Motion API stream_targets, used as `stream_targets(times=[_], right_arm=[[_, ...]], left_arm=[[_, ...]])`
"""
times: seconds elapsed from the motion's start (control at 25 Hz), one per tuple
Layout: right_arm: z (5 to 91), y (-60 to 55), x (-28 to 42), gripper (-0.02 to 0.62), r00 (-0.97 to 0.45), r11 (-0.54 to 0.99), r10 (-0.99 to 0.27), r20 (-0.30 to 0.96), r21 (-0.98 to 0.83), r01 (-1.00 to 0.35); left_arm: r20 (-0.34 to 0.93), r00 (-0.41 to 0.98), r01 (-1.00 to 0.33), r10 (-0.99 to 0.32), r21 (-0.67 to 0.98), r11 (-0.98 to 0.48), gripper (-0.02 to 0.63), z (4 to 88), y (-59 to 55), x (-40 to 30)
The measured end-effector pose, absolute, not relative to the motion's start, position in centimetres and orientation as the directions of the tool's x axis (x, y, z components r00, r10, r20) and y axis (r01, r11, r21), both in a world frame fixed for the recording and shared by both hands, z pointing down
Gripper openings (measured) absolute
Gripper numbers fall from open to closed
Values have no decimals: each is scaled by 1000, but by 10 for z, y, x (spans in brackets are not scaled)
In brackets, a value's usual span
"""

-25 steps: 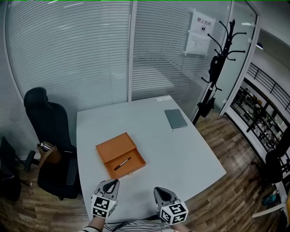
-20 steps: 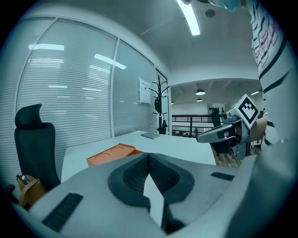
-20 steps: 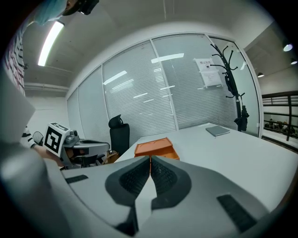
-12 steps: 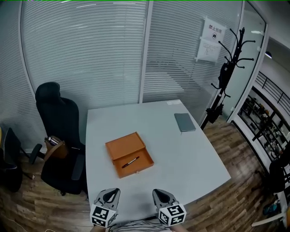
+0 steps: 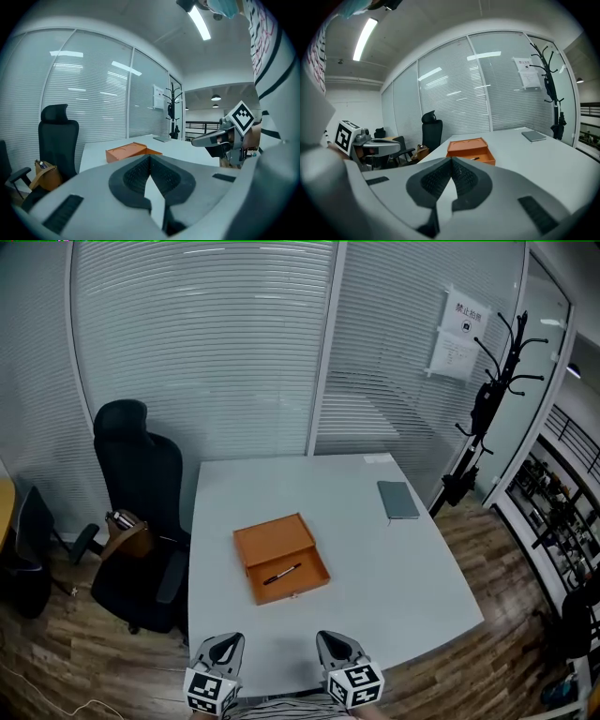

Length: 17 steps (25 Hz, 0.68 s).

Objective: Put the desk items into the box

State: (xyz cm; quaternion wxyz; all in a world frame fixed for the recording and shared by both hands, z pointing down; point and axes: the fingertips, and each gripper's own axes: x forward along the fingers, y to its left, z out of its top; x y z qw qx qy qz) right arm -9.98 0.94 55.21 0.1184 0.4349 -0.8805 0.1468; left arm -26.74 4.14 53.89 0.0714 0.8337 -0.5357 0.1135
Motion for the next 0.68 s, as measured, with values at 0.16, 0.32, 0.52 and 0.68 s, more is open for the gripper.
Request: stream_targets(times=[0.16,0.32,0.52,0.68], right_arm=[[552,9,-98,25,-597,582,-729,335,-155,-798],[551,6,-97,25,-599,585,-726,337,-154,-796],[551,5,-91,25,-603,587,-722,339,-159,-794],[553,3,-89,25,-608,592,-717,340,-163,-789]], left_arm=[[250,386,-916,-888,-9,-400,21,536,42,-269],[247,376,-920,-893,-19,-392,21,533,39,-268],[250,377,-919,-892,-20,-394,21,533,35,-262],[253,379,-917,-890,-25,-397,21,535,31,-258]])
